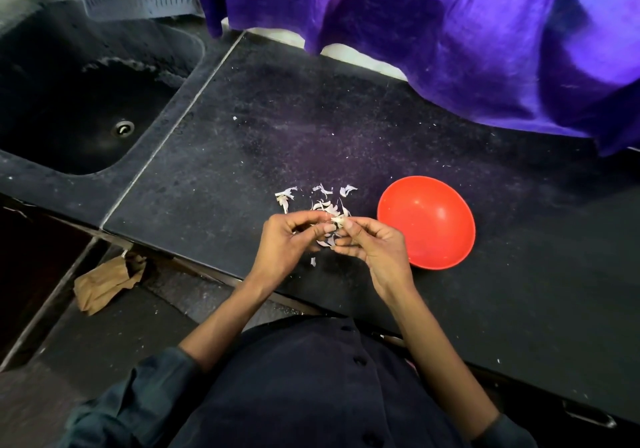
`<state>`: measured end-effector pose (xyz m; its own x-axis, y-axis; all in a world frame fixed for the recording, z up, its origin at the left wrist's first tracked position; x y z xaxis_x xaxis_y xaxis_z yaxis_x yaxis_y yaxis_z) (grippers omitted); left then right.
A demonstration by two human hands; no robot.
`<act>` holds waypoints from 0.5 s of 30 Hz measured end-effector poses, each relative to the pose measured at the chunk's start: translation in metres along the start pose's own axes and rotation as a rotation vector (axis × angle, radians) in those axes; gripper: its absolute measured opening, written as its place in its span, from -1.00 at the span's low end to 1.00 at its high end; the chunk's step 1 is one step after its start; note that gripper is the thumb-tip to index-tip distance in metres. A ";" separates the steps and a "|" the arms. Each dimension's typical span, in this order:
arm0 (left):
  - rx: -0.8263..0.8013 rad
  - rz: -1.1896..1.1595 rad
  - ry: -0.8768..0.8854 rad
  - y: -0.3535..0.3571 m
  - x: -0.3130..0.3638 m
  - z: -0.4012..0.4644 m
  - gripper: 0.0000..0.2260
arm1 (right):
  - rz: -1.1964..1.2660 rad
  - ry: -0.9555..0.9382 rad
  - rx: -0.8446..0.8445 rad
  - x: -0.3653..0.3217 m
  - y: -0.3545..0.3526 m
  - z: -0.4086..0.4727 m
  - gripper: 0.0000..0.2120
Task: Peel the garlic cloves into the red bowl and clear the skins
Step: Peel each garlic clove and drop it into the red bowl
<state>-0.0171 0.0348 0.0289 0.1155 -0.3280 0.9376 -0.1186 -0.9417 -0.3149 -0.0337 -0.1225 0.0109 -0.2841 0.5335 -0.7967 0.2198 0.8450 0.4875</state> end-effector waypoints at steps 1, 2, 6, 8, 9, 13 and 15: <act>0.020 0.021 0.024 -0.002 0.002 0.000 -0.86 | -0.005 0.002 -0.001 0.000 0.000 0.000 -0.89; 0.034 0.045 0.043 -0.003 0.003 0.000 -0.85 | -0.012 0.003 -0.004 0.000 0.001 -0.001 -0.89; 0.013 0.107 0.118 -0.002 0.008 -0.001 -0.72 | -0.078 -0.012 -0.033 0.000 0.006 -0.002 -0.92; 0.035 0.119 0.141 -0.003 0.011 -0.003 -0.69 | -0.121 -0.031 -0.045 -0.001 0.008 -0.002 -0.93; 0.058 0.127 0.139 -0.005 0.012 -0.003 -0.68 | -0.134 -0.039 -0.052 -0.002 0.009 -0.003 -0.93; 0.127 0.206 0.132 -0.010 0.011 -0.004 -0.68 | -0.157 -0.054 -0.086 -0.001 0.014 -0.004 -0.94; 0.123 0.220 0.132 -0.009 0.010 -0.004 -0.68 | -0.170 -0.069 -0.093 -0.001 0.015 -0.004 -0.96</act>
<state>-0.0183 0.0402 0.0417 -0.0300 -0.5203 0.8535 -0.0051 -0.8538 -0.5206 -0.0344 -0.1102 0.0202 -0.2449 0.3817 -0.8912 0.0858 0.9242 0.3722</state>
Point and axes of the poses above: each hand's wrist, its own z-axis towards the middle knuckle, its own y-axis out of the palm, x = y × z, the point moved 6 cm from there along z, towards the middle knuckle, and after that the axes turned 15 degrees about z, right-handed, at the moved point
